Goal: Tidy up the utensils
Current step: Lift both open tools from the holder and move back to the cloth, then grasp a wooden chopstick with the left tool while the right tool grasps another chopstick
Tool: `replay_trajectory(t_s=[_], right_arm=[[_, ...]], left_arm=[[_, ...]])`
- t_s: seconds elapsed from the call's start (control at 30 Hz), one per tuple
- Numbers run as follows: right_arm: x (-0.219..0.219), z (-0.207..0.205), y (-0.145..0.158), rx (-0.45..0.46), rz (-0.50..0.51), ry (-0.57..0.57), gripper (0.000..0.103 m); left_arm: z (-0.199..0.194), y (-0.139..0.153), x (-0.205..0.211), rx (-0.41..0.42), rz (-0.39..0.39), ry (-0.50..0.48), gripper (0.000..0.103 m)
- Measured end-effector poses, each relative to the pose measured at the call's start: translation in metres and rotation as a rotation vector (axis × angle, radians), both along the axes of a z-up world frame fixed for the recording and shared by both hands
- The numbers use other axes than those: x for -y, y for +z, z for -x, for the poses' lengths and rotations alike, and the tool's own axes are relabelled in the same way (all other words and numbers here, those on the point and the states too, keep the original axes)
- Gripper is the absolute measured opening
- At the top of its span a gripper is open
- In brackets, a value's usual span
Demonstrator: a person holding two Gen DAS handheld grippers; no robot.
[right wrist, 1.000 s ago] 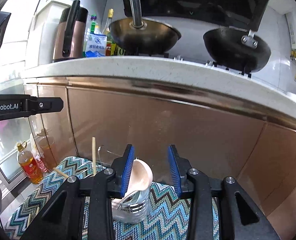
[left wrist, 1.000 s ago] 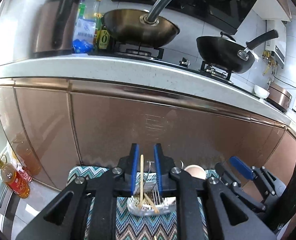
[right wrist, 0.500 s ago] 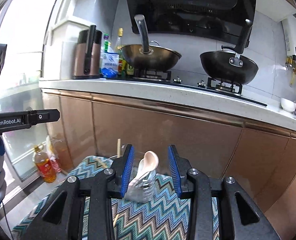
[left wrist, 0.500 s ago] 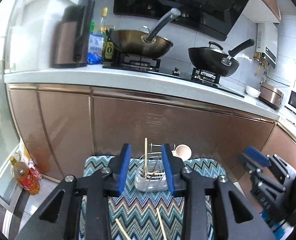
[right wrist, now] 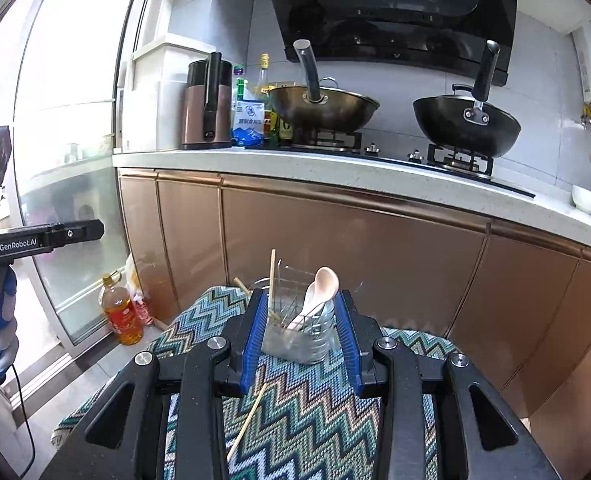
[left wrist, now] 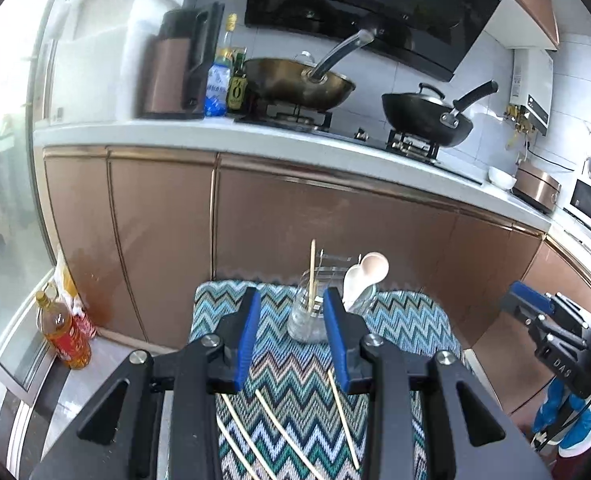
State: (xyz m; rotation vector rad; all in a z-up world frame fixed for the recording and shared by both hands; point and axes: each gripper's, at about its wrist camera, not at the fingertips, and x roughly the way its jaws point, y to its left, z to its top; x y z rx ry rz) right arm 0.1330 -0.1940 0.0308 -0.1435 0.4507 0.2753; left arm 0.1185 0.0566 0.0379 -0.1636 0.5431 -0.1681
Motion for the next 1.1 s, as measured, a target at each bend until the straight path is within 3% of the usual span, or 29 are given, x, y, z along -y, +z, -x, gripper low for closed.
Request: replay_trajectory(t_s=[0.47, 0.87, 1.1], right_arm=[[-0.002, -0.012, -0.035, -0.102, -0.001, 0.027, 0.035], [-0.006, -0.056, -0.123, -0.392, -0.008, 0.075, 0.035], [-0.009, -0.078, -0.166, -0.519, -0.027, 0.099, 0.035]], left_arm=[[-0.011, -0.055, -0.027, -0.155, 0.011, 0.030, 0.031], [-0.066, -0.164, -0.033, -0.548, 0.072, 0.008, 0.031], [-0.089, -0.207, -0.038, -0.663, 0.138, 0.021, 0.031]])
